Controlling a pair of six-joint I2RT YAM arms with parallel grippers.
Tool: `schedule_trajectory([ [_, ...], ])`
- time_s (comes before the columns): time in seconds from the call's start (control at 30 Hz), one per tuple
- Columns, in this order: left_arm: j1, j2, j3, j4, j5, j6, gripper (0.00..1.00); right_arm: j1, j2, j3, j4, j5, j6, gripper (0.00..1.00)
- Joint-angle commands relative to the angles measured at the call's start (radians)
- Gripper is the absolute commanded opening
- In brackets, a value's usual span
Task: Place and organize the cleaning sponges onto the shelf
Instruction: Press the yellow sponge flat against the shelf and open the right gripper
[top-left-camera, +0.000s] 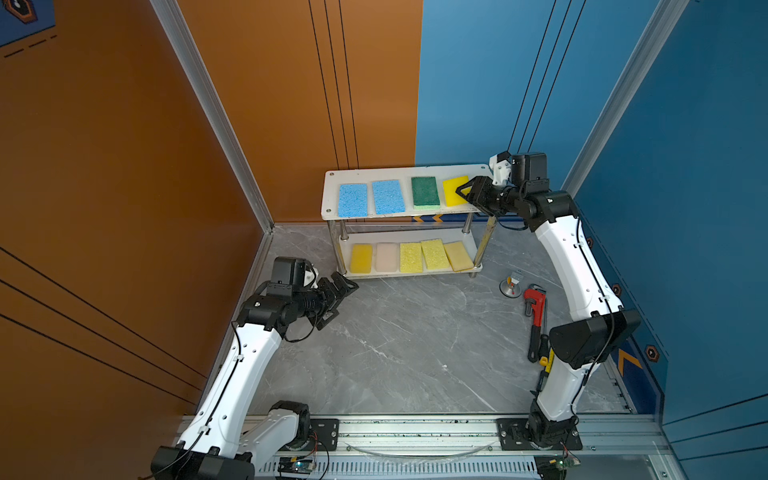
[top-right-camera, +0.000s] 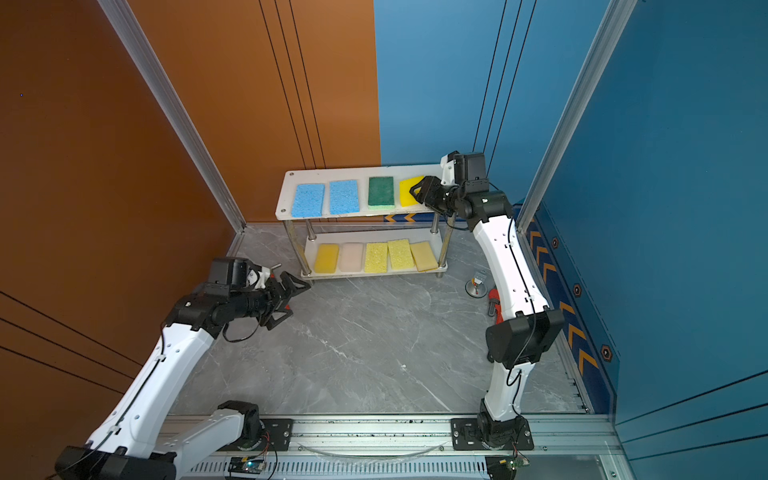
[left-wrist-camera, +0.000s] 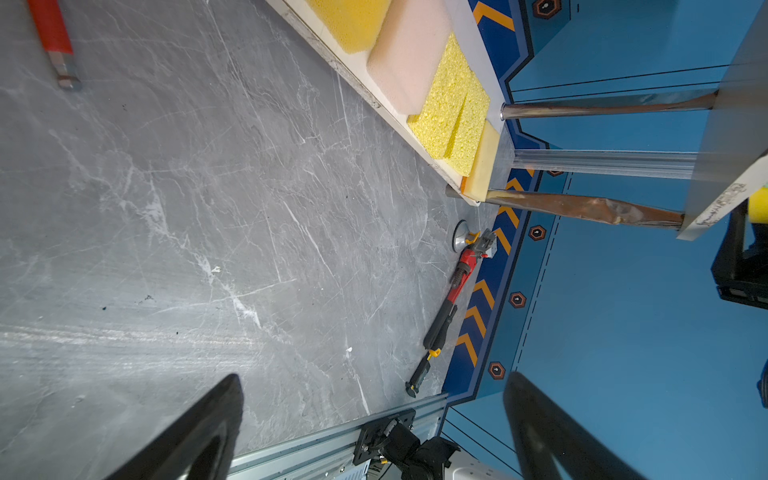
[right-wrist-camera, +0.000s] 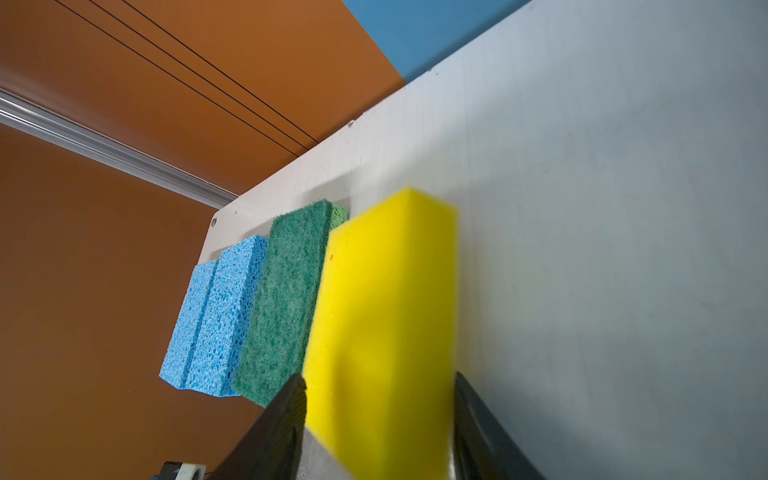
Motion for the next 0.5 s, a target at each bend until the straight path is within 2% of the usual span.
schedule_trajectory([
  [0.0,0.009,0.004,-0.003,-0.020,0.021,0.025,0.98,-0.001,-0.026,-0.009,-0.016,0.027,-0.031,0.56],
  [0.47,0.009,-0.002,-0.003,-0.020,0.020,0.023,0.98,0.000,-0.029,-0.010,-0.025,0.032,-0.051,0.58],
])
